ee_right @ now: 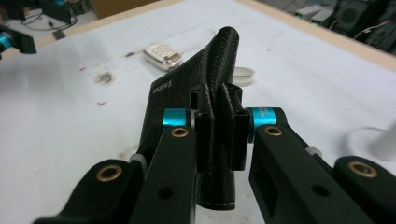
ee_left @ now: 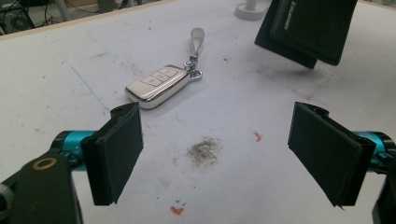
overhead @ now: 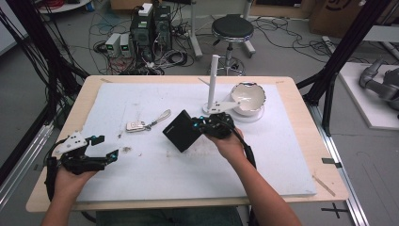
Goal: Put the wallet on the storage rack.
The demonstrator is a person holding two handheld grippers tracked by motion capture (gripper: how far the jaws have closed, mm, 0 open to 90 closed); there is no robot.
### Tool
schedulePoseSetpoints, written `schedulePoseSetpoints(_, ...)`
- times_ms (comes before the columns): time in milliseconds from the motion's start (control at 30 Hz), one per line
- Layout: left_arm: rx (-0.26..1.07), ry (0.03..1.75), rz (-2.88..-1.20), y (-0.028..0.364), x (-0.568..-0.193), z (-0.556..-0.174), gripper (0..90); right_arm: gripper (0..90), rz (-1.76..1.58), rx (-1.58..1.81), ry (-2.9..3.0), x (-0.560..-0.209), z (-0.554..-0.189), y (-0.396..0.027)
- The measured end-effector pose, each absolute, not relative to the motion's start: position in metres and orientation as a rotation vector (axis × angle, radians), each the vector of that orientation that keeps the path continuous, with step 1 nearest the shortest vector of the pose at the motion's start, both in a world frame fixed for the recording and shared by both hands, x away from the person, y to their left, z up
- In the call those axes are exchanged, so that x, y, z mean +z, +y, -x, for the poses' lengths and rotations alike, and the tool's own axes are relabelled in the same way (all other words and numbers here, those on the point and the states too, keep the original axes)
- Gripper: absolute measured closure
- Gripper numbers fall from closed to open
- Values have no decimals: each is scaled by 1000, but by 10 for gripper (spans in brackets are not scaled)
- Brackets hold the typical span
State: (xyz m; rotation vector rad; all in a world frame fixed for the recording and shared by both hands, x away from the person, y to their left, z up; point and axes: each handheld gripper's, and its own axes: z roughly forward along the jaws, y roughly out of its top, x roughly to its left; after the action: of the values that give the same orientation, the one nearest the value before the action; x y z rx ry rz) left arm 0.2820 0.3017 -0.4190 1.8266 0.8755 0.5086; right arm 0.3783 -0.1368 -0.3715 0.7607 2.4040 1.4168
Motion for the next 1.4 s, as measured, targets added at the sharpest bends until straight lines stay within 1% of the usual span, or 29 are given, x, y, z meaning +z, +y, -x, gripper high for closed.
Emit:
schedulePoseSetpoints(700,495,852,-1817,294,-417,-291,180,855,-861,1305,2158,-308,-385,-230)
schedulePoseSetpoints(1067,492,854,-1819,293,-418,-291,180,855,-947,1247,2061,-292,-395,-270)
schedulePoseSetpoints(1400,492,853,-1818,293,-418,-292,180,854,-1023,1172,1999,-289,-417,-287)
